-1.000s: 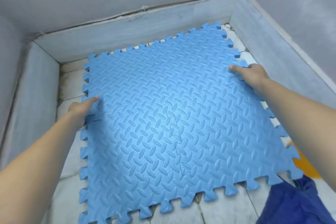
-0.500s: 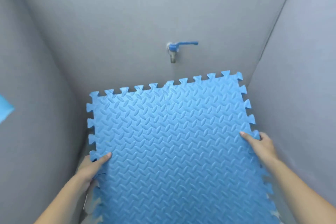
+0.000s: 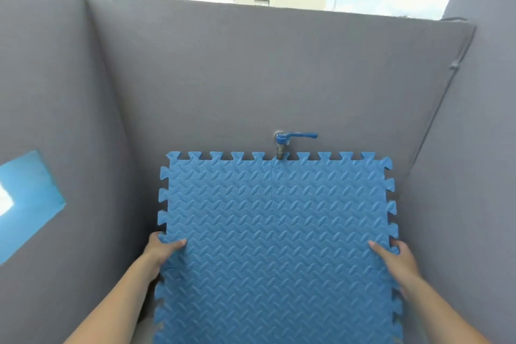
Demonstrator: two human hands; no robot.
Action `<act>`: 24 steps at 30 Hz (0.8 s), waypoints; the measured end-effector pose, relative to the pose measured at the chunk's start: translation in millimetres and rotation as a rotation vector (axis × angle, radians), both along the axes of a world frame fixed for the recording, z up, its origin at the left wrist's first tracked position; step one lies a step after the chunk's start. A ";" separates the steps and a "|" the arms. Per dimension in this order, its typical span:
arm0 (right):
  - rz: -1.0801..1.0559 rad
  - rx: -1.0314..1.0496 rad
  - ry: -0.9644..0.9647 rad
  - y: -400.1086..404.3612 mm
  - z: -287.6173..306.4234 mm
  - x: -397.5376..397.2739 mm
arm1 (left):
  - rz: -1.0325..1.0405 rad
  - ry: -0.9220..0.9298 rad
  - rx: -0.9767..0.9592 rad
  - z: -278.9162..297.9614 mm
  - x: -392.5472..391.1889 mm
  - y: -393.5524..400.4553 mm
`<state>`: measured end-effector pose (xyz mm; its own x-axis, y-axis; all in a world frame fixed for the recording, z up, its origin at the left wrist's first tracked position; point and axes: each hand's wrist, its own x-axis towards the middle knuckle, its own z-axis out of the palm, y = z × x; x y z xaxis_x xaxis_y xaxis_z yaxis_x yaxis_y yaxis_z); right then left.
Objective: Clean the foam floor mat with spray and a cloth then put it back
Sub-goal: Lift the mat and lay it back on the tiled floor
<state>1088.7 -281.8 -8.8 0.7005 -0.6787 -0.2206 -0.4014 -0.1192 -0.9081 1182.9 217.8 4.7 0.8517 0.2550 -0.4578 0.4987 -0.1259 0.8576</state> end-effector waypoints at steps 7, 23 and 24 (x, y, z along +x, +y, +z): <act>0.000 0.021 -0.020 -5.3 -12.3 42.5 | 0.018 0.008 0.043 -18.3 35.1 -5.8; -0.014 0.047 -0.087 -2.6 -16.4 59.9 | 0.059 -0.177 0.055 -27.4 53.4 -13.4; -0.024 0.023 -0.036 -1.2 -14.3 60.4 | 0.055 -0.176 0.062 -27.2 54.4 -13.7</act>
<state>1149.1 -283.0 -23.1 0.6921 -0.6901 -0.2113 -0.3708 -0.0888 -0.9245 1237.3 204.1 -22.5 0.9012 0.3262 -0.2854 0.3495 -0.1575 0.9236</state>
